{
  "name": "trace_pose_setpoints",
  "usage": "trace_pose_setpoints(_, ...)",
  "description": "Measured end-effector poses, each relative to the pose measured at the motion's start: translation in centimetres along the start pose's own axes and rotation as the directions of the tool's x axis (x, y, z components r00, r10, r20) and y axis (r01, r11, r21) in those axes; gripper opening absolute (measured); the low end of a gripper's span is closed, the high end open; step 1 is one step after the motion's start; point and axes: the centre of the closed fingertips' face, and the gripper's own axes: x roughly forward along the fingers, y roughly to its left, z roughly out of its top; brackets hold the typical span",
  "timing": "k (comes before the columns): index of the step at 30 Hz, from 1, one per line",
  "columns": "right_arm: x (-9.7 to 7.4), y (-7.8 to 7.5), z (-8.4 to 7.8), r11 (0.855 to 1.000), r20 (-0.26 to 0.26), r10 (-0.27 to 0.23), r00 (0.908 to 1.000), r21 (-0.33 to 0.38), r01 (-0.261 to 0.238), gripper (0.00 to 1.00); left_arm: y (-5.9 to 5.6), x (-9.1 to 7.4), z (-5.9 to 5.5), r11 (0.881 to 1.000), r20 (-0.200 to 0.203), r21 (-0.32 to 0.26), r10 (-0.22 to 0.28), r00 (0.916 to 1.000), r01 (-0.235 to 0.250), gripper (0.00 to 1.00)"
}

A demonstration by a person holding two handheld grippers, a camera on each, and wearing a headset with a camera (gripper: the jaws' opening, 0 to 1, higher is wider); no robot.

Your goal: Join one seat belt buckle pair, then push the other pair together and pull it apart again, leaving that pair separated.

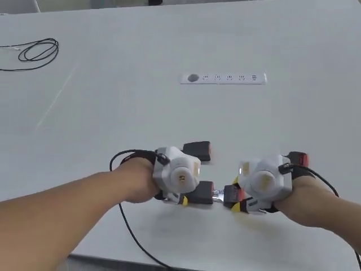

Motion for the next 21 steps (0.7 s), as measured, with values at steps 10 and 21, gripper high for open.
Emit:
trace_pose_setpoints(10, 0.1, -0.1, 0.4, 1.000, -0.004, 0.001, 1.0000, 0.019, -0.001, 0.31, 0.2, 0.0, 0.0, 1.000, -0.015, -0.001, -0.004, 0.9999, 0.004, 0.29)
trace_pose_setpoints(21, 0.5, -0.1, 1.3, 1.000, 0.005, 0.003, 1.0000, 0.029, -0.003, 0.31, 0.1, 0.1, 0.0, 1.000, -0.004, -0.006, -0.003, 1.0000, 0.003, 0.29)
